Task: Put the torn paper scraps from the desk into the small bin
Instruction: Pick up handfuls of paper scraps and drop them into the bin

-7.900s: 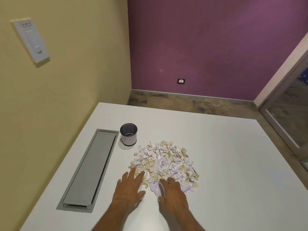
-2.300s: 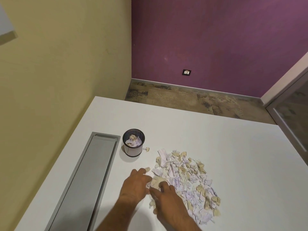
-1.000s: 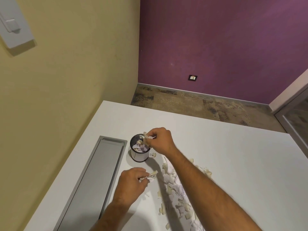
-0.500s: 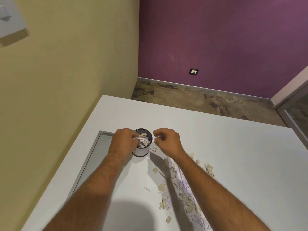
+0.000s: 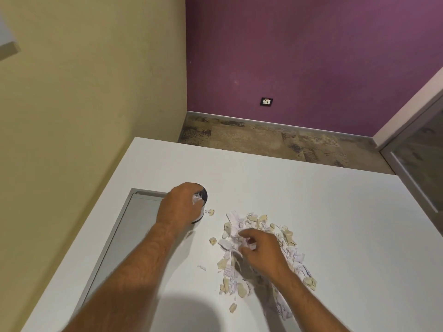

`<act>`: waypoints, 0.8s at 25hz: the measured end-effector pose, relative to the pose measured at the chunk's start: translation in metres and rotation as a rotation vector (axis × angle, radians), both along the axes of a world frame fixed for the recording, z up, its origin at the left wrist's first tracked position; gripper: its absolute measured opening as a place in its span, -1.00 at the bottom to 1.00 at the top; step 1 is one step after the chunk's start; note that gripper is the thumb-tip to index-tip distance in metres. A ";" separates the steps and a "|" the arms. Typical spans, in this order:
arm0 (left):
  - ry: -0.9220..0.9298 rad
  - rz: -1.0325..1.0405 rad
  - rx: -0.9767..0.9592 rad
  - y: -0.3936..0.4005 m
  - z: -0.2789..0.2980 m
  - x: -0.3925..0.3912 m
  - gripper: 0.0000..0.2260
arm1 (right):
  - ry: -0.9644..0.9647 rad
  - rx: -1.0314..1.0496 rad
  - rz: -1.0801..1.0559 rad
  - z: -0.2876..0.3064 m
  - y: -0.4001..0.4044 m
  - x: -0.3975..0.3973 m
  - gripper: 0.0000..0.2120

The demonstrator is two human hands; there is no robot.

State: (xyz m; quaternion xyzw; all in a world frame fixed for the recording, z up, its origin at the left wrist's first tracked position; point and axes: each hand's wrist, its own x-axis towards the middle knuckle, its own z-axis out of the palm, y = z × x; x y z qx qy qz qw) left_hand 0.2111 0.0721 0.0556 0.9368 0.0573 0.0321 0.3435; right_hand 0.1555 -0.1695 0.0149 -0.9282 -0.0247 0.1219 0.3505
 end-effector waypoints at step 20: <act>0.337 -0.406 0.236 -0.091 -0.104 -0.123 -0.61 | 0.046 -0.319 0.227 -0.039 -0.011 -0.065 -0.73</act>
